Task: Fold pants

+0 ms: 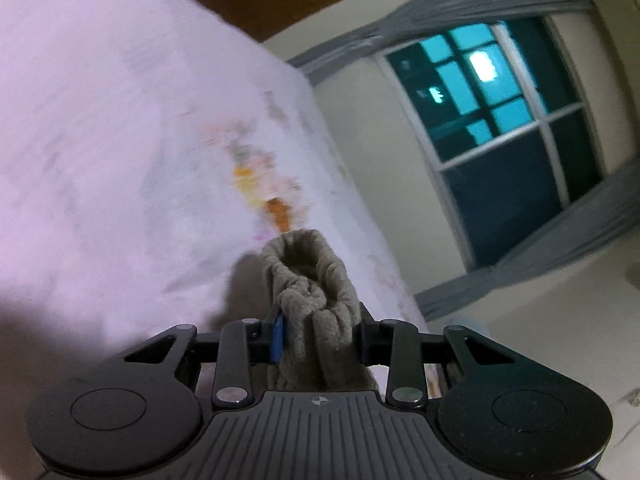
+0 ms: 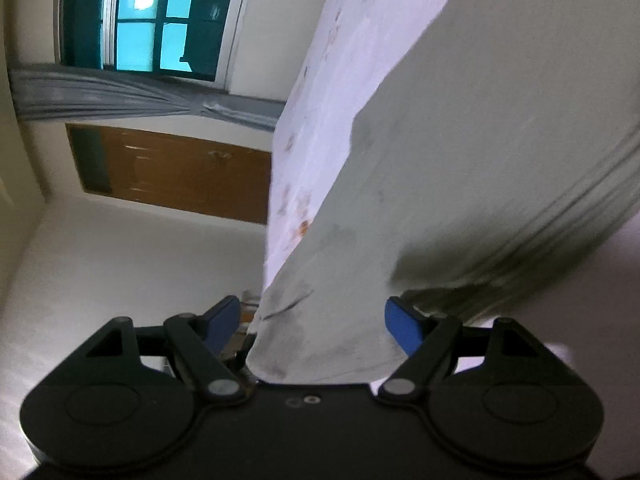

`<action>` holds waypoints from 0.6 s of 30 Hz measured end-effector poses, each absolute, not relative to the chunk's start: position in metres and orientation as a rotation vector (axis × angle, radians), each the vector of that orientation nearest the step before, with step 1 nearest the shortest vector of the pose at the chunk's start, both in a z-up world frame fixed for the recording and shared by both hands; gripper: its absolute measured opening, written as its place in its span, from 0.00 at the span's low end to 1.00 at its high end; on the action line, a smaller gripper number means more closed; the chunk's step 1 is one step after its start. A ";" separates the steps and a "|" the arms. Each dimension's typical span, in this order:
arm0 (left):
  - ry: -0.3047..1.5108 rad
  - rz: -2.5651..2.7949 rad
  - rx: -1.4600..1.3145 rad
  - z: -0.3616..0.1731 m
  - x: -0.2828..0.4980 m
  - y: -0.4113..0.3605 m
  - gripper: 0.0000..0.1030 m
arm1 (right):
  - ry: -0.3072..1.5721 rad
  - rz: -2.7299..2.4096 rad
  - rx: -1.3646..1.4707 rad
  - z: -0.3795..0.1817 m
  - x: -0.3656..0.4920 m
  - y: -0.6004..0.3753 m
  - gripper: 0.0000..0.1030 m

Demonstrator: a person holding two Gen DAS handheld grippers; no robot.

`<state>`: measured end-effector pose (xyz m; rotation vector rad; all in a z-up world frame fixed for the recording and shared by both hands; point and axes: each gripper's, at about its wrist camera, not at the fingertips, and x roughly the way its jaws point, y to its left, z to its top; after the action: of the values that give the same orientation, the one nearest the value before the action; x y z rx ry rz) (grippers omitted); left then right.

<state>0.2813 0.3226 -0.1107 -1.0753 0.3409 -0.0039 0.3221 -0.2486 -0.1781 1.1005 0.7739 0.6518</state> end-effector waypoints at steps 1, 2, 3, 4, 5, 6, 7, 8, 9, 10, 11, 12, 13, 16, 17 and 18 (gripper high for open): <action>0.331 -0.017 -1.066 -0.104 0.281 0.323 0.33 | 0.777 0.656 1.100 -0.178 0.324 -0.244 0.71; 0.321 -0.034 -1.064 -0.097 0.284 0.321 0.33 | 0.795 0.643 1.097 -0.181 0.328 -0.239 0.72; 0.313 -0.046 -1.061 -0.090 0.281 0.322 0.33 | 0.854 0.605 1.092 -0.190 0.334 -0.234 0.72; 0.308 -0.059 -1.054 -0.084 0.271 0.319 0.33 | 0.897 0.566 1.096 -0.201 0.338 -0.231 0.65; 0.304 -0.071 -1.048 -0.079 0.272 0.317 0.33 | 0.902 0.529 1.097 -0.213 0.340 -0.230 0.44; 0.303 -0.076 -1.039 -0.074 0.271 0.314 0.33 | 0.907 0.497 1.101 -0.219 0.341 -0.233 0.35; 0.302 -0.081 -1.032 -0.069 0.272 0.312 0.33 | 0.908 0.483 1.140 -0.224 0.340 -0.237 0.30; 0.298 -0.087 -1.030 -0.065 0.271 0.310 0.33 | 0.906 0.495 1.169 -0.226 0.340 -0.240 0.30; 0.294 -0.093 -1.028 -0.060 0.264 0.308 0.33 | 0.910 0.509 1.166 -0.226 0.340 -0.242 0.30; 0.291 -0.100 -1.023 -0.056 0.264 0.306 0.33 | 0.918 0.522 1.158 -0.224 0.340 -0.243 0.31; 0.289 -0.104 -1.013 -0.053 0.260 0.304 0.33 | 0.922 0.535 1.157 -0.223 0.340 -0.244 0.37; 0.289 -0.103 -1.007 -0.050 0.256 0.302 0.33 | 0.921 0.553 1.165 -0.220 0.339 -0.246 0.39; 0.288 -0.104 -1.003 -0.047 0.256 0.300 0.33 | 0.916 0.546 1.163 -0.216 0.338 -0.247 0.39; 0.285 -0.110 -0.991 -0.039 0.252 0.294 0.33 | 0.914 0.491 1.113 -0.207 0.332 -0.248 0.37; 0.284 -0.113 -0.983 -0.036 0.252 0.292 0.33 | 0.916 0.479 1.073 -0.202 0.330 -0.245 0.37; 0.283 -0.113 -0.977 -0.034 0.248 0.290 0.33 | 0.911 0.467 1.047 -0.198 0.328 -0.243 0.37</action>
<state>0.2478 0.2899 -0.0342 -0.9770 0.2829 -0.1133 0.3281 -0.2432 -0.1975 1.0475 0.9113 0.4672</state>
